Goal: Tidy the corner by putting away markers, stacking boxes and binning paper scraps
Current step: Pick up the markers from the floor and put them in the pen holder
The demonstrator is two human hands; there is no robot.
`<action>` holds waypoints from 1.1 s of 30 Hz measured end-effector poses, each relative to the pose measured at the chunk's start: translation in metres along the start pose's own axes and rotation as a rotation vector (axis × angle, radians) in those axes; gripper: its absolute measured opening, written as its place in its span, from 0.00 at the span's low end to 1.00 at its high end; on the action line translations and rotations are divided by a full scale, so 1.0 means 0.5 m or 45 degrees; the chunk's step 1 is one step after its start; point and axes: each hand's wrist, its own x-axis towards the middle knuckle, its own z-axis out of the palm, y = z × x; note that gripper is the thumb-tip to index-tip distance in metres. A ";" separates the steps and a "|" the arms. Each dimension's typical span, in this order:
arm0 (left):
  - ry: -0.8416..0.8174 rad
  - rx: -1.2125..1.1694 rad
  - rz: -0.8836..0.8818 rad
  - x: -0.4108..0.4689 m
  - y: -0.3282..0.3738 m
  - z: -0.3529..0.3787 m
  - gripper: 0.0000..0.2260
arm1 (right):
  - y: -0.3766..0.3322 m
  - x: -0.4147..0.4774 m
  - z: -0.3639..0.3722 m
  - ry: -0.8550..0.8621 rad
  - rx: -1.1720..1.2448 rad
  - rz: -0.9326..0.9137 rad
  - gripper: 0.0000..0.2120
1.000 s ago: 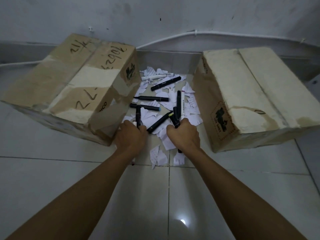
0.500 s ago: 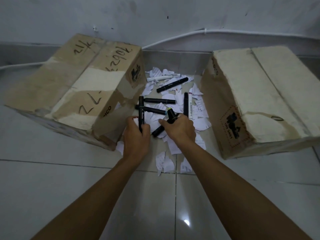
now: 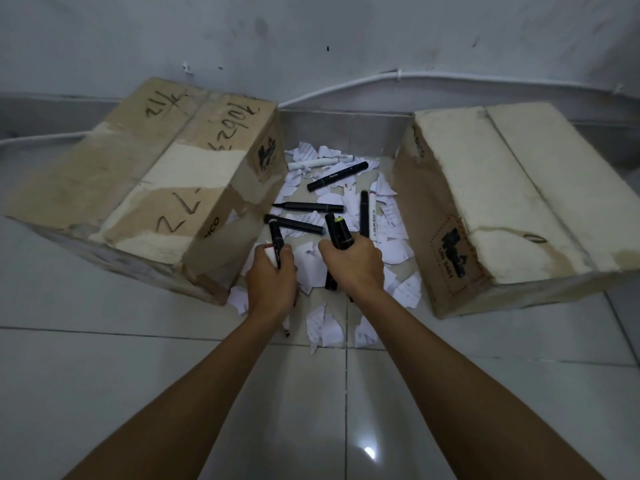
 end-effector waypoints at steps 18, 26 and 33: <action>-0.093 -0.205 -0.076 -0.069 0.100 0.004 0.06 | -0.003 -0.080 -0.078 -0.180 0.695 0.014 0.08; -0.100 -0.341 0.032 -0.082 0.218 -0.007 0.18 | -0.078 -0.078 -0.168 -0.023 0.701 -0.152 0.10; -0.216 -0.297 0.215 -0.070 0.407 -0.043 0.20 | -0.219 -0.096 -0.271 0.093 0.621 -0.303 0.15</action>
